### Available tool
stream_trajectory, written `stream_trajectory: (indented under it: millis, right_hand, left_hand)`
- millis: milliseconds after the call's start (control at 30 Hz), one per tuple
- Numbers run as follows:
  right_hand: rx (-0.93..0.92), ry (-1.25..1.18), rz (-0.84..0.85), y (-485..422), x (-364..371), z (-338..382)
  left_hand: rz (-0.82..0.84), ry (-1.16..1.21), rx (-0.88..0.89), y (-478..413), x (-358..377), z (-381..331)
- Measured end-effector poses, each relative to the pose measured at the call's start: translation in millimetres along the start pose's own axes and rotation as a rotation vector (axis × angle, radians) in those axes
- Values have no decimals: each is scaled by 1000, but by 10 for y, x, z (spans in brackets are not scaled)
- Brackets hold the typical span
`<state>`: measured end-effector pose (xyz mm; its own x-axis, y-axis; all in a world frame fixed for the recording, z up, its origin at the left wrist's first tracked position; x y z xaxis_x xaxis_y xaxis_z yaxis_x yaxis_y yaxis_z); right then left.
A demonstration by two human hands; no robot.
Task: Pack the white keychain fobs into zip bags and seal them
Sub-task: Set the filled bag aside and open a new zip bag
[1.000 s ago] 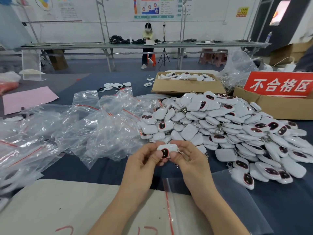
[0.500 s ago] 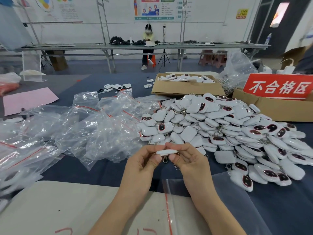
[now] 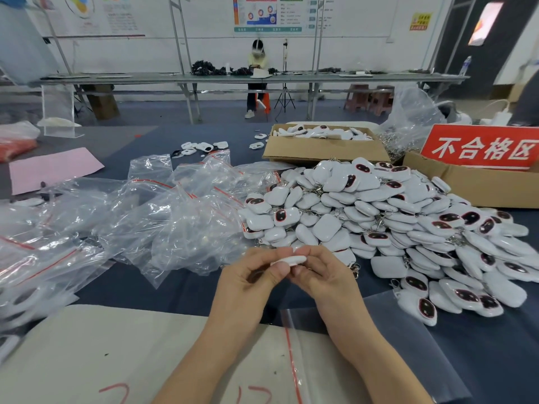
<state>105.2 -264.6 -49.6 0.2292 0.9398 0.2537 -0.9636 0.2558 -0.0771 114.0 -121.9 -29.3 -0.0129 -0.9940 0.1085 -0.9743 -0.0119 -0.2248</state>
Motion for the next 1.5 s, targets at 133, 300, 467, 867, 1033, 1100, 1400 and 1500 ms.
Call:
stream_trajectory:
  millis: [133,300,467,867,1033,1100,1400,1500]
  right_hand:
    - [38,-28,0,-8,-6,-22]
    - [35,24,8,-13,-8,-29]
    - [9,7,-7,1,4,-3]
    - [-50,108,-2,25,76,49]
    - [-131,149,-88,46,72,98]
    - [-205,232,-98,58,50,167]
    - [-390,924,159,130,1,116]
    - [-462,925,138,87,-14,90]
  left_hand:
    - [41,-27,11,14,19,-6]
    - [47,-38,12,7,16,18]
    - [3,8,17,0,3,28]
    - [-9,51,-27,-79,-51,146]
    - [-41,130,-81,-90,-82,159]
    - [-111,216,-118,-121,-126,207]
    - [-265,250,-145,-159,-265,143]
    - [-134,209,-177,-121,-204,101]
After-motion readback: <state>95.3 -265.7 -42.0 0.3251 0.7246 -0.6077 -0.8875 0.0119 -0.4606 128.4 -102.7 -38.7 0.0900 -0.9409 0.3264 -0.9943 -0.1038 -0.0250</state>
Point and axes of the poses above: each hand's wrist, its own y-axis away from the middle knuckle, its own x-axis out of the palm, z = x × y, the point moved 5 cm from there along -y, towards the middle knuckle, and after that the axes turned 9 degrees about -z, right-handed, at the moved point
